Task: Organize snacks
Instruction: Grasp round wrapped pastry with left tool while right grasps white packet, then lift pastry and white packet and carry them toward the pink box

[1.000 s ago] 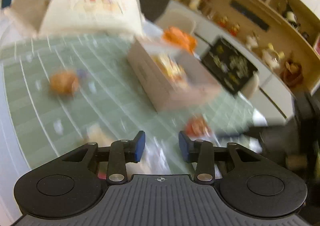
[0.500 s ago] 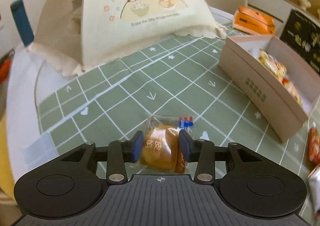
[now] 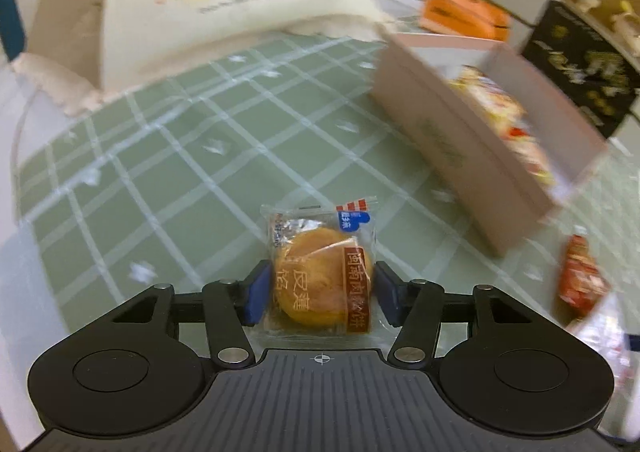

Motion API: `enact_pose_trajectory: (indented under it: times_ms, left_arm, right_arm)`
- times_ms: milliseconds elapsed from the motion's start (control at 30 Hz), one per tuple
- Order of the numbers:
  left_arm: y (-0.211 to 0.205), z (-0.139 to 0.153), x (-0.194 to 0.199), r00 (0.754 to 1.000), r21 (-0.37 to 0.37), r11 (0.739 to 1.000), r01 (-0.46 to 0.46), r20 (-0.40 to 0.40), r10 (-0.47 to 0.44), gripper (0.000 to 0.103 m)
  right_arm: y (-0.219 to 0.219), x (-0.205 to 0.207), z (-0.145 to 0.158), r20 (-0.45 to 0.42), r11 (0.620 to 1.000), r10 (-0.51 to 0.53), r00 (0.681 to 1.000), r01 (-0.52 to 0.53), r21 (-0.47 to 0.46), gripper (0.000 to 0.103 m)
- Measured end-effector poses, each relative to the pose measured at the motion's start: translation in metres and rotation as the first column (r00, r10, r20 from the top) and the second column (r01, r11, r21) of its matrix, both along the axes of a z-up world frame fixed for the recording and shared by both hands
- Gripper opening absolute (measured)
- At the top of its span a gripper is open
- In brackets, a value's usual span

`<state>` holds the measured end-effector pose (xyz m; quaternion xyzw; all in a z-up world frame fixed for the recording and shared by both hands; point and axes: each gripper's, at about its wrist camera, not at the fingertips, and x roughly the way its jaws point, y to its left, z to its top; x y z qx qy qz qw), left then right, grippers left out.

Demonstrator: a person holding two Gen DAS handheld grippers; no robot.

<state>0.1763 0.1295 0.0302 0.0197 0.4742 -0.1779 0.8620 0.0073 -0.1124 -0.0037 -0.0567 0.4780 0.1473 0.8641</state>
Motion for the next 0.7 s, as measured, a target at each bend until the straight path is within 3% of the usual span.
enact_pose_trajectory:
  times_ms: [167,300,433,567,700]
  left_arm:
    - [-0.032,0.011,-0.043,0.998,-0.127,0.990,0.056,-0.020,-0.059,0.060]
    - [-0.056,0.017,-0.092,0.995,-0.164,0.984,0.068,-0.062,-0.079,0.060]
    - [-0.059,0.016,-0.137,0.995,-0.216,0.976,-0.016,-0.101,-0.006,0.060]
    - [-0.051,0.017,-0.176,0.975,-0.279,0.946,-0.166,-0.188,0.116,0.060]
    - [-0.064,0.014,-0.202,0.974,-0.171,0.981,-0.089,-0.223,0.050,0.060]
  right_arm:
    - [-0.001,-0.001,0.000,-0.010,0.999,-0.035,0.999,0.035,-0.007,0.103]
    - [-0.001,-0.002,0.004,-0.063,1.000,-0.023,0.998,0.021,-0.022,0.103]
    - [-0.011,-0.010,0.010,-0.083,1.000,0.003,0.997,-0.003,0.000,0.097]
    - [-0.024,-0.016,0.025,0.022,0.999,-0.006,1.000,0.005,0.037,0.097]
    - [-0.028,-0.003,0.027,0.062,0.993,-0.045,0.997,0.037,0.115,0.097]
